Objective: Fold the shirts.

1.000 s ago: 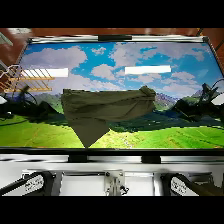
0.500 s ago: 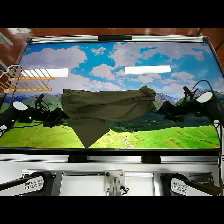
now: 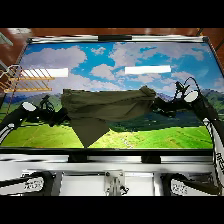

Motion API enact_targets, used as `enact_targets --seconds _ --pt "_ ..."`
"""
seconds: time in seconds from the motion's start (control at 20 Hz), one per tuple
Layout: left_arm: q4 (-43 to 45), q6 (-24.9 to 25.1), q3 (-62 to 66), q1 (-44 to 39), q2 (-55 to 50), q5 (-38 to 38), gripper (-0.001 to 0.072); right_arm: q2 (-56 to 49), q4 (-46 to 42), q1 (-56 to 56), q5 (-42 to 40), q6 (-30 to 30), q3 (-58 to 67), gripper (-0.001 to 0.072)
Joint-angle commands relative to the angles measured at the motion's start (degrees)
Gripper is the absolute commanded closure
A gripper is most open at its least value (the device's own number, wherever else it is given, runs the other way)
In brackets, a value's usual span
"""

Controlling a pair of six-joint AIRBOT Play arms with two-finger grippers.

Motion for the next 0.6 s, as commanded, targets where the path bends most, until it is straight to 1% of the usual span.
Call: enact_targets --seconds 0.0,0.1,0.3,0.35,0.4,0.45,0.5,0.55 --pt "-0.1 0.0 0.0 -0.2 0.3 1.3 0.0674 -2.0 -1.6 0.3 -3.8 2.2 0.0 0.0136" --pt "-0.1 0.6 0.0 -0.2 1.5 1.2 0.0674 -4.2 -1.9 0.4 -4.7 2.4 0.0 0.0136" --pt "-0.1 0.6 0.0 -0.2 5.7 1.9 0.0675 -7.9 5.4 0.4 -9.7 1.5 0.0 0.0137" --pt "-0.1 0.6 0.0 -0.2 6.9 2.5 0.0675 -8.3 5.7 0.4 -11.1 1.8 0.0 0.0139" --pt "-0.1 0.6 0.0 -0.2 7.8 3.0 0.0675 -8.7 5.7 0.4 -11.9 2.4 0.0 0.0201" --pt "-0.1 0.7 0.0 -0.2 8.7 3.5 0.0675 -8.9 6.3 0.4 -12.0 2.6 0.0 0.0329" --pt "-0.1 1.4 0.0 -0.2 9.4 3.8 0.0675 -9.0 6.7 0.4 -11.9 2.5 0.0 0.0478" --pt "-0.1 3.0 0.3 -0.2 9.9 3.7 0.0675 -8.8 6.6 0.4 -12.0 1.6 0.0 0.0647"
